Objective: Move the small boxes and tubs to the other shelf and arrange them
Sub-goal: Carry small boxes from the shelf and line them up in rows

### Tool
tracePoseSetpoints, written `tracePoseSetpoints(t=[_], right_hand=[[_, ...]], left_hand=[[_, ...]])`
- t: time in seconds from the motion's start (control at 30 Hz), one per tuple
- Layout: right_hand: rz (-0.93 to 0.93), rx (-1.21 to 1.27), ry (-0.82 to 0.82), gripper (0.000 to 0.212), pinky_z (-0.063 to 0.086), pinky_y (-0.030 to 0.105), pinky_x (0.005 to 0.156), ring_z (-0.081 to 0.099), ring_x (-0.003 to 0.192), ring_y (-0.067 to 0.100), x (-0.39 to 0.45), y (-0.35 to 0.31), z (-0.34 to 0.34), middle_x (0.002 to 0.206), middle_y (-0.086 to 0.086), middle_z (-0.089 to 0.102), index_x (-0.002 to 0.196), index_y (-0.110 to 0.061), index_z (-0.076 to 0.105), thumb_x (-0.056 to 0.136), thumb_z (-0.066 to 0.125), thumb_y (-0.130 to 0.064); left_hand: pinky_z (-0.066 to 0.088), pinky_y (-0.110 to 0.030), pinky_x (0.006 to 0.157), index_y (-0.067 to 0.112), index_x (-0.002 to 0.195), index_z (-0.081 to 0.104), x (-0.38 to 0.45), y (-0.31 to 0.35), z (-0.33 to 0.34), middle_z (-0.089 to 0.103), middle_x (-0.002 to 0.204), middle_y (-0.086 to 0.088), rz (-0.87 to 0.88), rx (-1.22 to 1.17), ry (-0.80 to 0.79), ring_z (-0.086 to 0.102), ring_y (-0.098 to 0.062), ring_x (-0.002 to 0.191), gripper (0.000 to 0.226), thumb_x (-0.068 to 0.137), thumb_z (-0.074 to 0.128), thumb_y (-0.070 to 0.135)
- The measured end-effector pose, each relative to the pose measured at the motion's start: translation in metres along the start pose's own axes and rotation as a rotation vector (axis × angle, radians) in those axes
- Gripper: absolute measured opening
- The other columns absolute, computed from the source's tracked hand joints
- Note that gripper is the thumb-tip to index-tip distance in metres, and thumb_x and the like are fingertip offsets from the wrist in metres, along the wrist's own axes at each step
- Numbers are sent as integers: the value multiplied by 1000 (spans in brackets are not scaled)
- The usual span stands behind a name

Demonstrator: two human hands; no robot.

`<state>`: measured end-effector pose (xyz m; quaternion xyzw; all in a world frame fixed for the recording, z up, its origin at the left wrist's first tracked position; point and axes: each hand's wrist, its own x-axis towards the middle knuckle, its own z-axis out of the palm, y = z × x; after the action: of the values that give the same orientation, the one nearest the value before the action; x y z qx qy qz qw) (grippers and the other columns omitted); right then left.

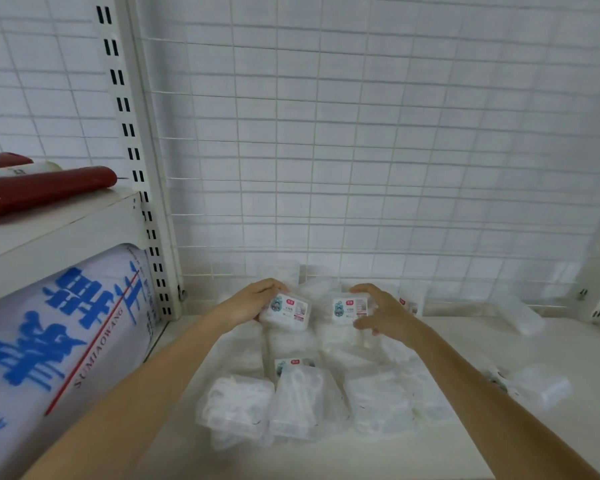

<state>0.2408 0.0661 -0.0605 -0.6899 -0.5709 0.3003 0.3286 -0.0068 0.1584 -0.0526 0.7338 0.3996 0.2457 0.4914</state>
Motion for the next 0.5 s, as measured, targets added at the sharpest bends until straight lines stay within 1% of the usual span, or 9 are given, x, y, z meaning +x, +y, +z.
tracePoseSetpoints(t=[0.07, 0.13, 0.2, 0.23, 0.3, 0.33, 0.4, 0.47, 0.5], right_hand=[[-10, -105, 15, 67, 42, 21, 54, 55, 89, 23, 2, 3, 1, 113, 12, 47, 109, -39, 41, 68, 73, 3], [-19, -137, 44, 69, 39, 18, 55, 53, 97, 25, 4, 4, 3, 112, 11, 45, 111, -36, 40, 66, 74, 3], [-19, -149, 74, 68, 38, 17, 57, 52, 100, 24, 3, 3, 3, 112, 8, 44, 117, -29, 40, 67, 75, 0], [-17, -154, 91, 67, 38, 17, 58, 51, 101, 23, 2, 2, 2, 112, 5, 42, 121, -24, 41, 68, 75, -1], [-19, -175, 114, 69, 42, 21, 63, 50, 102, 22, -2, 0, 1, 112, 3, 40, 125, -17, 40, 68, 76, -3], [-19, -192, 121, 69, 45, 24, 66, 50, 103, 23, -4, -1, -1, 113, 3, 40, 125, -16, 40, 68, 76, -4], [-28, -199, 135, 69, 48, 26, 65, 51, 104, 25, -10, -3, -4, 116, 5, 40, 125, -16, 40, 68, 77, -5], [-52, -148, 167, 66, 47, 18, 54, 52, 103, 25, -18, -1, -9, 118, 6, 39, 123, -15, 42, 68, 77, -5], [-75, -132, 193, 65, 47, 15, 51, 52, 103, 24, -23, 1, -13, 117, 4, 38, 122, -15, 43, 68, 77, -6]], left_hand=[[44, -23, 49, 21, 93, 57, 1, 2, -1, 60, 82, 0, -21, -63, 29, 54, -11, 65, 25, 100, 33, 16], [40, -21, 45, 18, 94, 57, 1, 3, -1, 59, 81, -2, -67, -197, 49, 52, -11, 60, 20, 98, 38, 19], [37, -19, 46, 16, 96, 56, -2, 5, -2, 59, 82, -2, -95, -324, 9, 52, -10, 62, 6, 93, 51, 19], [36, -19, 47, 15, 97, 54, -4, 6, -4, 60, 83, -1, -88, -357, -36, 53, -9, 65, 11, 88, 59, 13], [37, -19, 53, 13, 100, 51, -5, 2, -6, 61, 88, -3, -55, -379, -151, 55, -10, 71, 39, 72, 70, -6], [41, -21, 59, 12, 104, 50, -5, -1, -7, 62, 93, -5, -53, -369, -183, 56, -12, 78, 49, 65, 69, -12], [46, -26, 78, 11, 114, 45, -4, -8, -6, 59, 107, -9, -72, -304, -173, 57, -18, 96, 61, 64, 69, -15], [47, -26, 86, 13, 118, 42, -3, -12, -4, 50, 115, -7, -32, -50, -86, 52, -19, 106, 64, 65, 75, -4], [45, -25, 89, 14, 119, 42, -1, -14, -4, 42, 117, -5, 9, 109, -42, 48, -18, 108, 67, 64, 79, 3]])
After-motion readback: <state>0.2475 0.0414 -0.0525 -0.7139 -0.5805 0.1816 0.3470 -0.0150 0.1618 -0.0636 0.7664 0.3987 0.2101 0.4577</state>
